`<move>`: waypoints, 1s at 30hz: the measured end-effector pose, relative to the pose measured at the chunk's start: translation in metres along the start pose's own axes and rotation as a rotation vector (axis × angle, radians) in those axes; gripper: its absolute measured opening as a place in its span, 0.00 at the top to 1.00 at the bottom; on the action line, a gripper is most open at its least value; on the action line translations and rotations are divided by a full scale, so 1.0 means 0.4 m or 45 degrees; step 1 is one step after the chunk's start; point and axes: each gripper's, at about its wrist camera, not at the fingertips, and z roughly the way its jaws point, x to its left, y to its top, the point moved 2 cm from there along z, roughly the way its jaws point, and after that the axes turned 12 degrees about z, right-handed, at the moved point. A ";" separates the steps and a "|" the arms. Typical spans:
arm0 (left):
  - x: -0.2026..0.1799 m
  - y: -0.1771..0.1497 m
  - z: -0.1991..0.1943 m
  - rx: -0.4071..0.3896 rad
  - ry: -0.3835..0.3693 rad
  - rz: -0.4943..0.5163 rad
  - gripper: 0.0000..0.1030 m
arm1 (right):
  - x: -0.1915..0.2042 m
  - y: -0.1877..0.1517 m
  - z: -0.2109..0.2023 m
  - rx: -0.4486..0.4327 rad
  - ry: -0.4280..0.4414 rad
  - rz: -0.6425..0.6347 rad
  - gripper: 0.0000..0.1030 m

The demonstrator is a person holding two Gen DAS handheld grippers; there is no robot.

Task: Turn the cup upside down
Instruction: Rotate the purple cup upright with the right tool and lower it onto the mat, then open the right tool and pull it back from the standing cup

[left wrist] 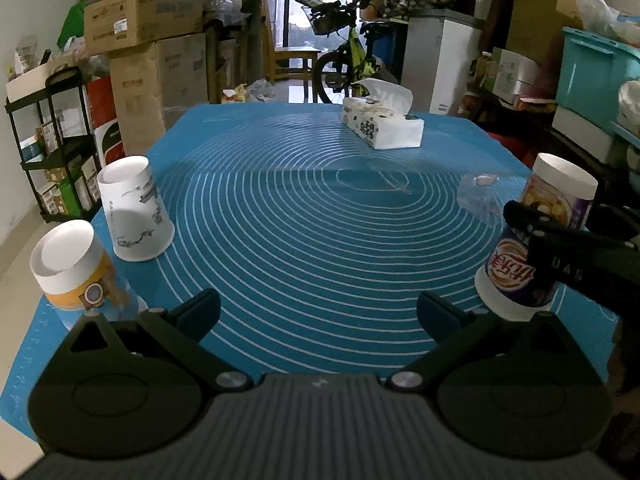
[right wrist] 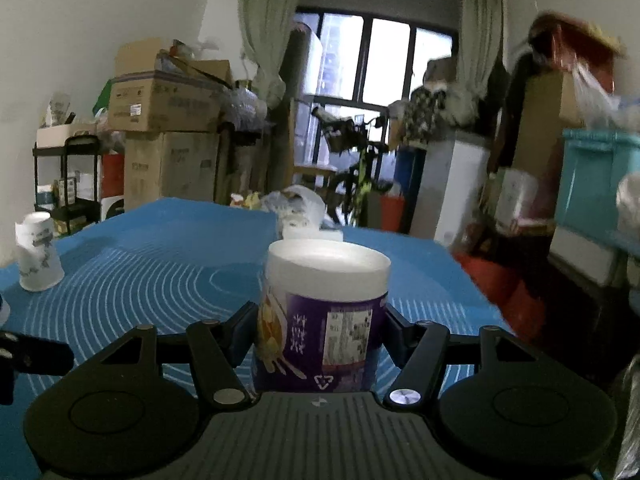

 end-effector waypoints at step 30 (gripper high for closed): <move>-0.206 -0.044 -0.164 -0.177 0.026 0.081 0.00 | -0.159 -0.026 -0.236 0.201 0.053 0.111 0.02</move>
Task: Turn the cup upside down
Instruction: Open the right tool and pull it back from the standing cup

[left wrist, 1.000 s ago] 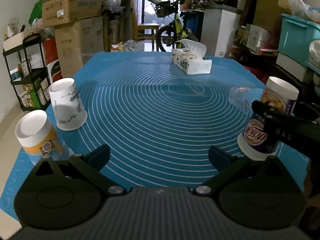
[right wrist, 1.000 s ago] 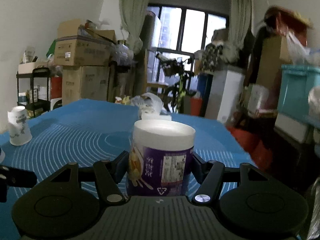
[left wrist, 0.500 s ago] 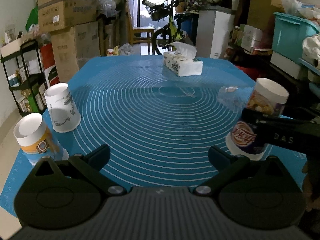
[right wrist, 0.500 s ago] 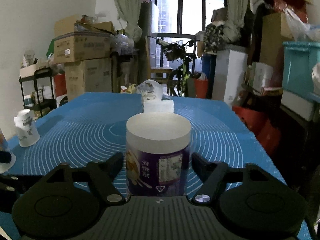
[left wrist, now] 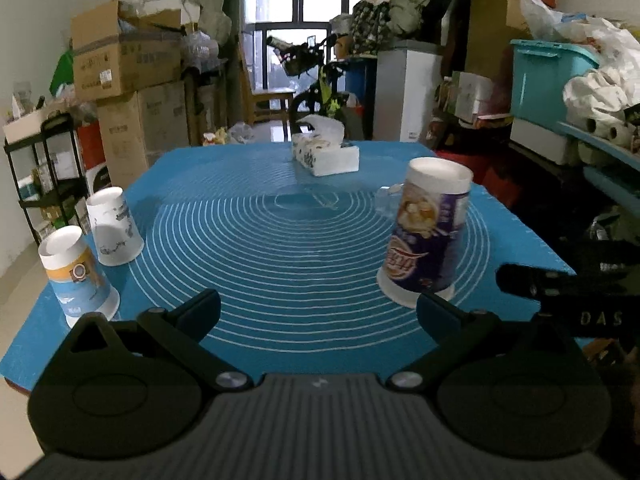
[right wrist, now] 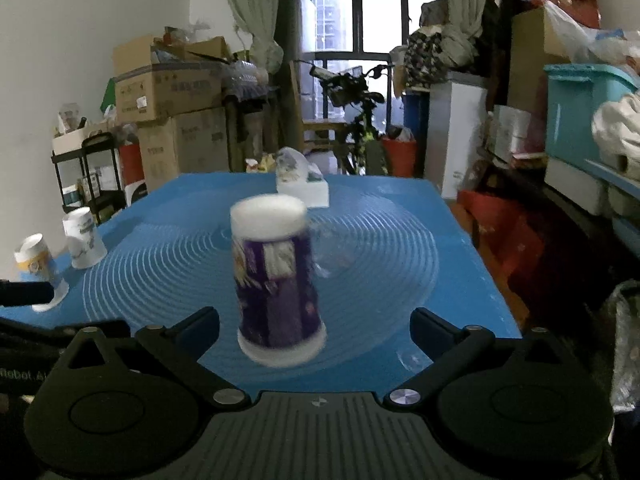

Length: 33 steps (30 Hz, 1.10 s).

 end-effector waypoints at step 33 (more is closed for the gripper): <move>-0.043 -0.040 -0.031 0.015 0.030 0.020 0.00 | -0.057 -0.059 -0.081 0.033 0.020 0.015 0.02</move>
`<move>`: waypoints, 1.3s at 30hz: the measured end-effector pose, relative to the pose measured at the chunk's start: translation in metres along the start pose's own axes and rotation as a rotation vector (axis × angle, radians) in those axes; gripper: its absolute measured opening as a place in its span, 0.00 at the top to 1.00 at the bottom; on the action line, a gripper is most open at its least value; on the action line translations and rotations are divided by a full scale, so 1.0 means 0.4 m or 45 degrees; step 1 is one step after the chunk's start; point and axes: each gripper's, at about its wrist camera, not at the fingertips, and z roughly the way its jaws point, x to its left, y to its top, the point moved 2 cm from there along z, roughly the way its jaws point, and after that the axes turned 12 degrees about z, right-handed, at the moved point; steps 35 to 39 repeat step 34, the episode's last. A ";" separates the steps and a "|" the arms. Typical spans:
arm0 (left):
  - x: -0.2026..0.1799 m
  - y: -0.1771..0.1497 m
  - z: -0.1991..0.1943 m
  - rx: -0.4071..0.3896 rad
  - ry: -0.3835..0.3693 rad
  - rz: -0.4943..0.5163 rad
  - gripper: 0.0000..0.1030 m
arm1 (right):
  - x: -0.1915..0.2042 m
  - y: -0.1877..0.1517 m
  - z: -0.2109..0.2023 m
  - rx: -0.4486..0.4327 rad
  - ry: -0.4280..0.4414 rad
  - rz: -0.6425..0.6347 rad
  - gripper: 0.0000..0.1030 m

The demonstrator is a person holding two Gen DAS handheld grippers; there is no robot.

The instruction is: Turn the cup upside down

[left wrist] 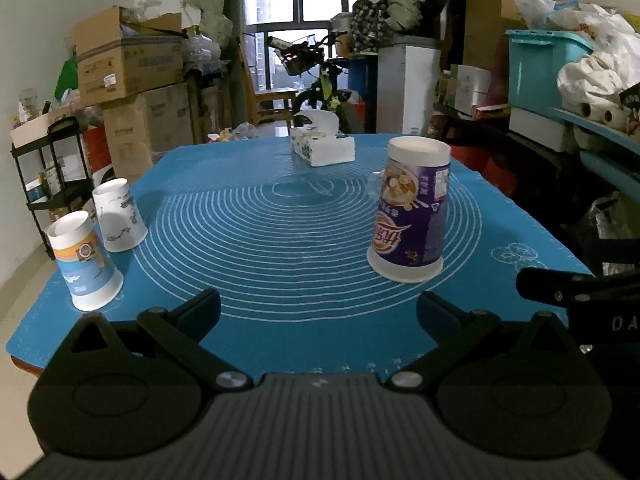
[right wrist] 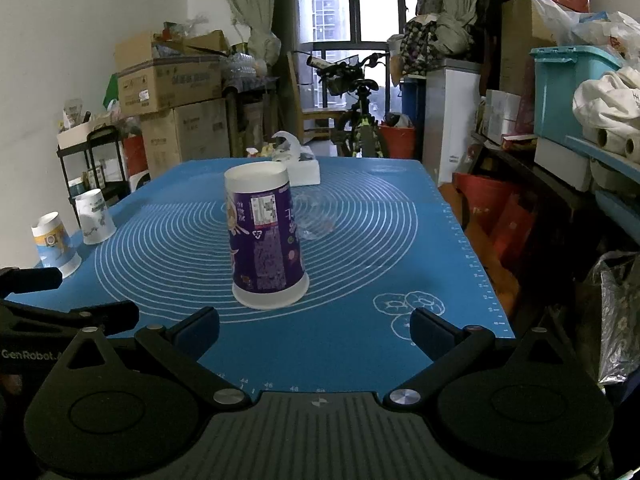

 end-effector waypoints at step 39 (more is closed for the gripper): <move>-0.008 -0.005 0.014 0.036 -0.029 0.010 0.00 | 0.005 -0.005 0.000 0.019 0.005 0.014 0.02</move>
